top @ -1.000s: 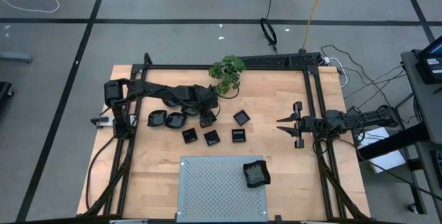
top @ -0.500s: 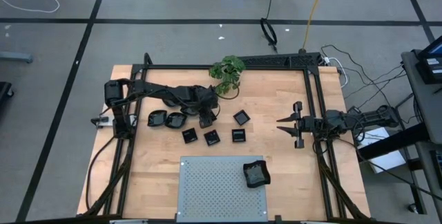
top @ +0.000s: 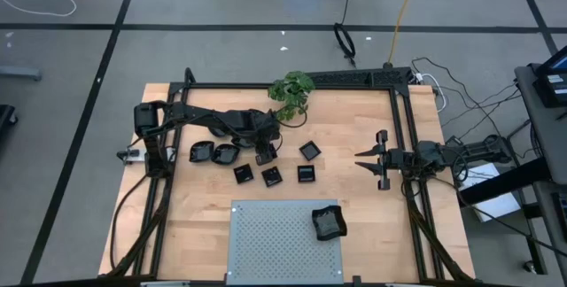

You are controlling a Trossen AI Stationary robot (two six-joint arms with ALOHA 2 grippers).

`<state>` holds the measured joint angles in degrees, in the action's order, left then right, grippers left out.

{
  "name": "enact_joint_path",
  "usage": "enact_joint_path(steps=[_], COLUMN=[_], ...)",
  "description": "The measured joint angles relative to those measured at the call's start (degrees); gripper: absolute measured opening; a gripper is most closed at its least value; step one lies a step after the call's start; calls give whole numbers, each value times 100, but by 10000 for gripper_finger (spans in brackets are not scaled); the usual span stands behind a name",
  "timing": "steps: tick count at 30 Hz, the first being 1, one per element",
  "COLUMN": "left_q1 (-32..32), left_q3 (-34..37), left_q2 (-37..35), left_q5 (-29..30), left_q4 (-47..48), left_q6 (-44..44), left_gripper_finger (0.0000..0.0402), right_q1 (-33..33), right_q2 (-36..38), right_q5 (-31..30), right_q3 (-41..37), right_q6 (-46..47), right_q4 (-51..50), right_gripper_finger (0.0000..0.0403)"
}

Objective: Pick & Place Mini shaped plates
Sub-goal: Put the square plate on the shelf

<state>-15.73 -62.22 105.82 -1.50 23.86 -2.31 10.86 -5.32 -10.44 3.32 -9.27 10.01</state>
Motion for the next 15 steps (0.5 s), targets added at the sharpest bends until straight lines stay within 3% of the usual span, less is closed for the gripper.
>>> enact_joint_path(steps=[9,15], left_q1=[0,-3], left_q3=[0,-2], left_q2=[-8,-9], left_q5=[-35,-56], left_q4=[-20,-20], left_q6=[2,214], left_gripper_finger=[12,12], right_q1=[1,1], right_q2=[-1,0], right_q5=[0,1], right_q3=[-1,-1], right_q6=[1,0], right_q4=[0,0], right_gripper_finger=[94,94])
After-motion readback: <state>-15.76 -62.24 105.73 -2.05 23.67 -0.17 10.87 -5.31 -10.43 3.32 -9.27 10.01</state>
